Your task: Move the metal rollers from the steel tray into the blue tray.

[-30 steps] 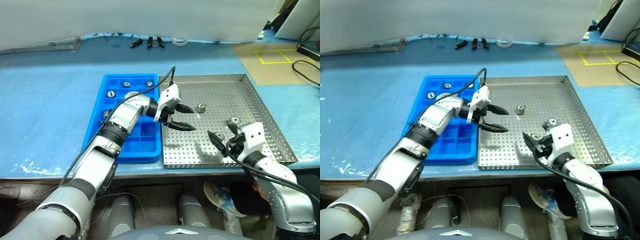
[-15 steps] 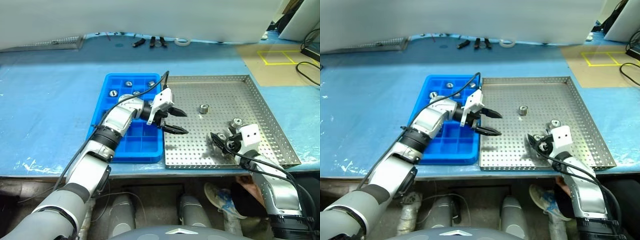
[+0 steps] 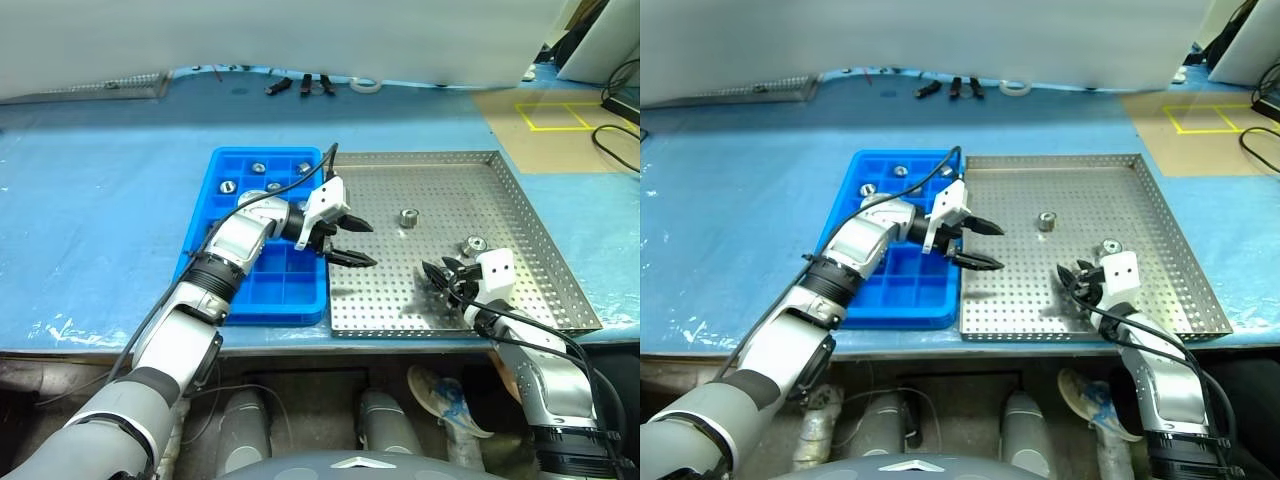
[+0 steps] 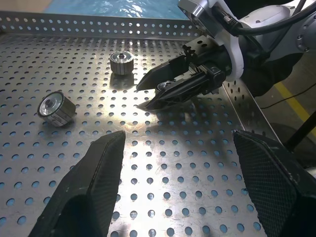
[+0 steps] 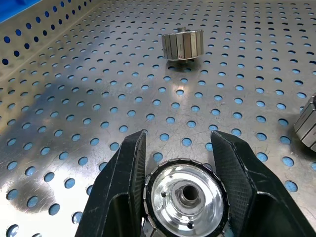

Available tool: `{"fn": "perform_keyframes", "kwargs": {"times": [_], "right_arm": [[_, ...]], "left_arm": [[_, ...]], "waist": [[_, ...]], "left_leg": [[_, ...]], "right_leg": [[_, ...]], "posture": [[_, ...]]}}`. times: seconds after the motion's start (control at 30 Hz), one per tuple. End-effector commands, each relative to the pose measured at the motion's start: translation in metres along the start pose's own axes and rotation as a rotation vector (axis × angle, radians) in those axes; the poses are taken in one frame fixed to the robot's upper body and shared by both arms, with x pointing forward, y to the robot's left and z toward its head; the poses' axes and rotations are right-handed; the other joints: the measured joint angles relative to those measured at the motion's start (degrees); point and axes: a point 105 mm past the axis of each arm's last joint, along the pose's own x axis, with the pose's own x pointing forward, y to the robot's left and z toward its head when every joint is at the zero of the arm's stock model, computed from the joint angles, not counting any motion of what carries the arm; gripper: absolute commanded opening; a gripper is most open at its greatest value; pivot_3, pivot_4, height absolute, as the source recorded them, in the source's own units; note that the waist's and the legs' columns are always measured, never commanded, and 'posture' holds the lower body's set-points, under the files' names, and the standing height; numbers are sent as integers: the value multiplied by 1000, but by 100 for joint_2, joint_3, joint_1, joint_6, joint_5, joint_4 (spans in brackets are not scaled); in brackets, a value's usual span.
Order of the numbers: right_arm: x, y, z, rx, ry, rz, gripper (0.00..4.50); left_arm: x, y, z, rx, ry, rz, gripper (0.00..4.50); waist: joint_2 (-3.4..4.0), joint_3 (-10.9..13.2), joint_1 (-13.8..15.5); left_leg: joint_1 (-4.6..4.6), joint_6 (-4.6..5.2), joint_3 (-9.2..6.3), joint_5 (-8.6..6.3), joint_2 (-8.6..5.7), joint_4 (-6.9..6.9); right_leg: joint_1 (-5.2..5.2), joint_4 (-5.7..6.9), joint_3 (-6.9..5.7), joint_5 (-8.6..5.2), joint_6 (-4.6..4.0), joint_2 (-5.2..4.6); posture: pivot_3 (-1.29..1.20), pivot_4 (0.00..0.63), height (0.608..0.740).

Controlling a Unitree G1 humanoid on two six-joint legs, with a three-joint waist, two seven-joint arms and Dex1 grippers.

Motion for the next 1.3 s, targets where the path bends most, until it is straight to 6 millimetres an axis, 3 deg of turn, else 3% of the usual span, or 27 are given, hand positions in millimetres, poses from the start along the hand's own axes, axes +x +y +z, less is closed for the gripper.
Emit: {"fn": "perform_keyframes", "kwargs": {"times": [0.03,0.3,0.53,0.73,1.03,1.13,1.3], "right_arm": [[-5,-4,-4,2,21,-8,1717],[3,3,14,-12,-28,28,1705],[19,47,81,-85,-191,230,1705],[40,85,120,-122,-260,430,1705],[75,137,137,-172,-263,696,1705],[81,150,132,-176,-240,760,1705],[84,155,119,-187,-203,785,1705]], "left_arm": [[-1,0,6,37,-11,7,3686],[-12,3,7,28,-19,55,3686],[-54,-3,-9,-9,11,161,3686],[-85,-10,-22,-38,32,303,3686],[-123,-37,-39,-115,54,554,3686],[-136,-50,-46,-152,67,627,3686],[-139,-61,-50,-186,67,669,3686]], "waist": [[0,0,-2],[0,0,-4],[2,0,-8],[1,1,185],[2,2,543],[2,2,681],[1,3,868]], "left_leg": [[1,0,0,0,0,0],[0,0,0,0,0,-1],[0,-6,2,3,10,-14],[-2,-9,1,5,12,-17],[-6,-31,-9,17,25,-36],[-10,-38,-16,21,32,-40],[-15,-45,-24,25,28,-43]], "right_leg": [[0,0,0,0,0,0],[-1,-1,0,0,0,0],[-19,6,6,0,-1,13],[-19,8,0,-1,-3,11],[-27,17,-20,-9,-16,12],[-29,18,-29,-12,-20,13],[-28,17,-35,-13,-21,13]], "posture": [[-390,150,740],[-364,150,740],[-274,150,740],[-86,150,740],[163,150,740],[223,150,740],[255,150,740]]}}
